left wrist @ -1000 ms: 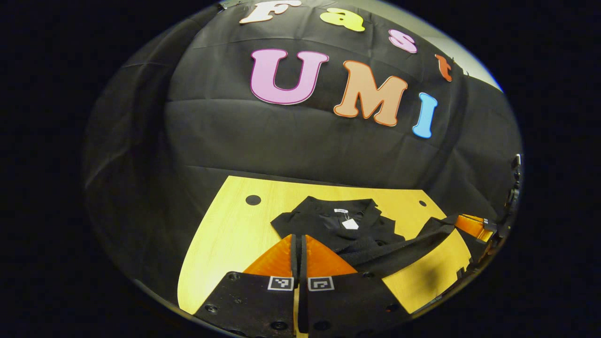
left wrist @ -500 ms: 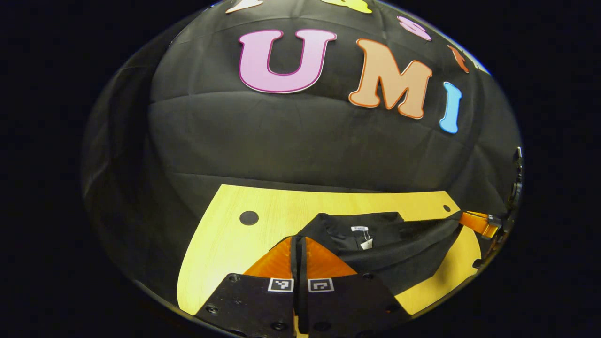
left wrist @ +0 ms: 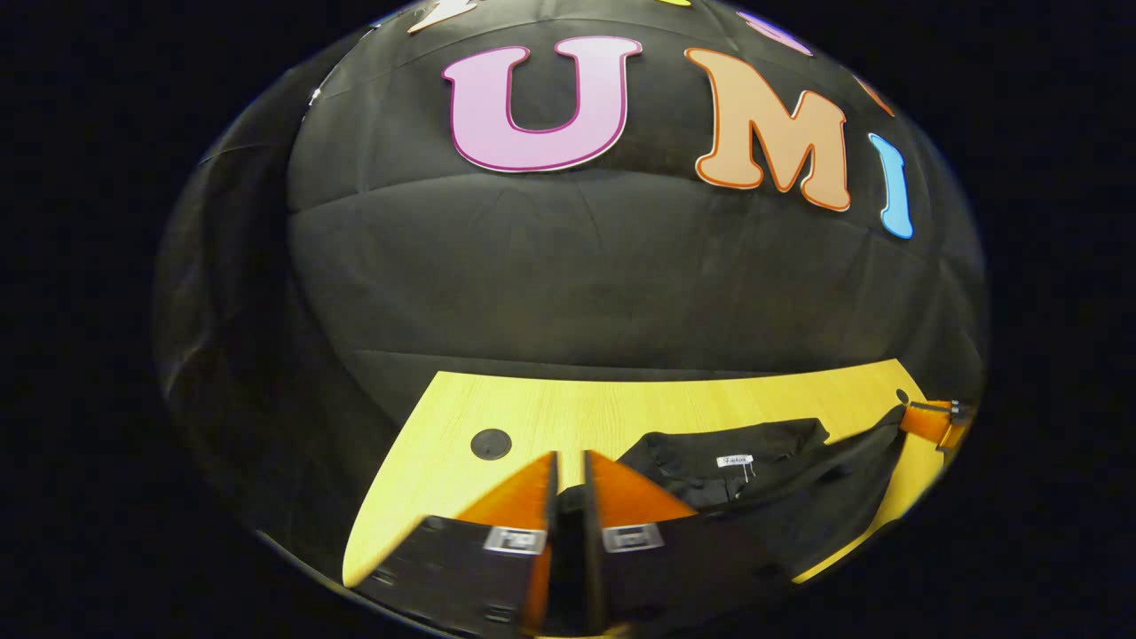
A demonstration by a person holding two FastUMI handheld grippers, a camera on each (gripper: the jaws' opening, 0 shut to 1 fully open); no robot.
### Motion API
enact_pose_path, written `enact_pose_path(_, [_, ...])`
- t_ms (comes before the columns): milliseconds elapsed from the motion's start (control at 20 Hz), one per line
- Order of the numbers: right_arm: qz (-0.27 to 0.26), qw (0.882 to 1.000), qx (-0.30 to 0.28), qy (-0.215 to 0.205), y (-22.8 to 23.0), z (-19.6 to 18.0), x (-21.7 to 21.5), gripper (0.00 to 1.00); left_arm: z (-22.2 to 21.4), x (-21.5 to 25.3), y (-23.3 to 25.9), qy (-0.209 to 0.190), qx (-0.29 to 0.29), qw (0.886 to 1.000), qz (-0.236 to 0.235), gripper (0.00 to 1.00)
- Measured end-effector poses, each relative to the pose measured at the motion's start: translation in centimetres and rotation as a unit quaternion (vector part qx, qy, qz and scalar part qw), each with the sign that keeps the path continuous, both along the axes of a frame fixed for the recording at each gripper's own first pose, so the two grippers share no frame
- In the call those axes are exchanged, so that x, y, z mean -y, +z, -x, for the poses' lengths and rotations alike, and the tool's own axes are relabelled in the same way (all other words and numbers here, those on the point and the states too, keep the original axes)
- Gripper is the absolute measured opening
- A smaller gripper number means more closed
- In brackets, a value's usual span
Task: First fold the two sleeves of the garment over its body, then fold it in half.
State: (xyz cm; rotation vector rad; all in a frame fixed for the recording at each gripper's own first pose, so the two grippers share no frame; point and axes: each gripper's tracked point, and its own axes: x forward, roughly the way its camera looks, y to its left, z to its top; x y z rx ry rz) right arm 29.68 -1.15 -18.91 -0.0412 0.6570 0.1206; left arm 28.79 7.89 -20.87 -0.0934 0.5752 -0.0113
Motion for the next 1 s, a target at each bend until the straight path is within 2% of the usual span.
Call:
enact_pose_path(100, [0.021,0.999,0.041,-0.011,1.5,-0.8,0.8,0.73,-0.2,-0.1,0.7,0.014,0.008,1.000,-0.004,0.99])
enact_pose_path(150, [0.026,0.997,0.066,-0.012,2.7,-1.0,0.8,0.96,-0.3,-0.6,1.0,0.023,0.019,1.000,-0.004,0.90])
enact_pose_path(200, [0.031,0.996,0.086,-0.015,3.5,-1.3,0.8,0.93,-0.3,-0.7,1.5,0.029,0.029,0.999,-0.001,0.93])
enact_pose_path(250, [0.037,0.994,0.101,-0.018,4.4,-1.4,1.0,0.98,-0.3,-0.9,2.2,0.034,0.039,0.999,0.002,0.93])
enact_pose_path(350, [0.040,0.992,0.122,-0.019,5.7,-1.1,0.8,0.98,0.1,-1.5,3.0,0.042,0.048,0.998,0.000,0.93])
enact_pose_path(450, [0.042,0.991,0.126,-0.019,6.2,-0.4,0.6,0.98,0.7,-1.9,3.8,0.045,0.055,0.997,-0.001,0.93])
enact_pose_path(500, [0.042,0.991,0.129,-0.019,6.5,-0.1,0.5,0.95,1.0,-2.0,4.4,0.045,0.062,0.997,-0.002,0.93])
enact_pose_path(600, [0.043,0.989,0.138,-0.019,7.4,1.1,0.2,0.99,2.1,-2.2,5.9,0.045,0.077,0.996,-0.007,0.93])
enact_pose_path(700, [0.046,0.987,0.150,-0.022,8.7,3.2,0.0,0.99,3.8,-2.1,8.1,0.038,0.103,0.994,-0.014,0.94])
enact_pose_path(750, [0.048,0.986,0.158,-0.024,9.4,4.5,-0.2,0.95,4.9,-2.0,9.2,0.032,0.116,0.993,-0.015,0.93])
enact_pose_path(800, [0.048,0.985,0.167,-0.025,10.1,5.8,-0.5,0.98,6.1,-1.8,10.3,0.025,0.129,0.991,-0.015,0.95])
enact_pose_path(850, [0.050,0.983,0.176,-0.028,10.9,7.4,-0.7,0.98,7.6,-1.6,11.5,0.019,0.144,0.989,-0.016,0.93])
enact_pose_path(1000, [0.053,0.976,0.209,-0.042,13.3,12.4,-1.1,0.98,12.2,-2.0,15.1,0.013,0.191,0.981,-0.025,0.94])
